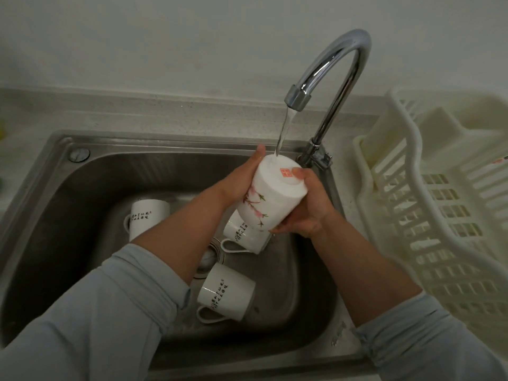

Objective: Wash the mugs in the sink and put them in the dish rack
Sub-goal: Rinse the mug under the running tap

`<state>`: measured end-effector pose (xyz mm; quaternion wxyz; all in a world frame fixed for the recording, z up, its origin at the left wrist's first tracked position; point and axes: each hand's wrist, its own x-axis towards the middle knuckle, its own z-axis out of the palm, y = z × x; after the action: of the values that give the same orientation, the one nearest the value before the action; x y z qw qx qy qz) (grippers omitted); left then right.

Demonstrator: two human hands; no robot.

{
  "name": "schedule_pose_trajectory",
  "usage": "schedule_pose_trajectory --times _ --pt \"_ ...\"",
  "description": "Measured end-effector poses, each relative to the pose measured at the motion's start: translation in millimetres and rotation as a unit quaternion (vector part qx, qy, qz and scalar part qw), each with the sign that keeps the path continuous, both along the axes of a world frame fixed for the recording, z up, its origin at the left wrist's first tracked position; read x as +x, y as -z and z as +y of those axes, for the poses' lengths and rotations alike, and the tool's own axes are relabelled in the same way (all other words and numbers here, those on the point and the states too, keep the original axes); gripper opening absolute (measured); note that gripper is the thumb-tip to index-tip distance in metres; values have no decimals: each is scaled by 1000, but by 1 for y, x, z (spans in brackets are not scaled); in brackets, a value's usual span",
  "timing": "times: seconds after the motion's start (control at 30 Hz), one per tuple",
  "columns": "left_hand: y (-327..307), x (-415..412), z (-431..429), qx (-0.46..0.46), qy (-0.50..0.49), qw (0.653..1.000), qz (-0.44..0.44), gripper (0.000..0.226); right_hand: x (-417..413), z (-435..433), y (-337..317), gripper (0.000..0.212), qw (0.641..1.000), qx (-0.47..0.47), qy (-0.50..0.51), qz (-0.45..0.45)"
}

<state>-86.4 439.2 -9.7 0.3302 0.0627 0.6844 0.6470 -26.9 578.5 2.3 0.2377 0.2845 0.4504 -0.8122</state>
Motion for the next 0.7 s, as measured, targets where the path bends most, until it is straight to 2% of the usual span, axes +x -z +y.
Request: schedule_pose_trajectory --times 0.1,0.17,0.23,0.33,0.43,0.5,0.57,0.7 --pt "-6 10 19 -13 -134 990 45 66 -3 3 -5 39 999 -7 35 8" --pt "-4 24 34 -60 -231 965 108 59 -5 3 -8 34 998 -14 61 0" --pt "0 44 45 -65 -285 938 185 55 -6 3 -7 36 997 -20 80 -6" --pt "10 58 47 -120 -238 902 340 74 -6 2 -6 41 996 -38 83 -6" --pt "13 43 26 -145 -145 887 413 88 -7 4 -10 43 999 -17 42 -27" --pt "7 29 11 -134 -67 899 411 101 -8 5 -14 40 999 -16 22 -32" --pt "-2 16 2 -84 -20 930 357 101 -9 3 -18 39 999 -22 7 -35" --pt "-16 1 -11 -18 13 978 207 65 -10 2 -21 48 998 1 -59 -29"
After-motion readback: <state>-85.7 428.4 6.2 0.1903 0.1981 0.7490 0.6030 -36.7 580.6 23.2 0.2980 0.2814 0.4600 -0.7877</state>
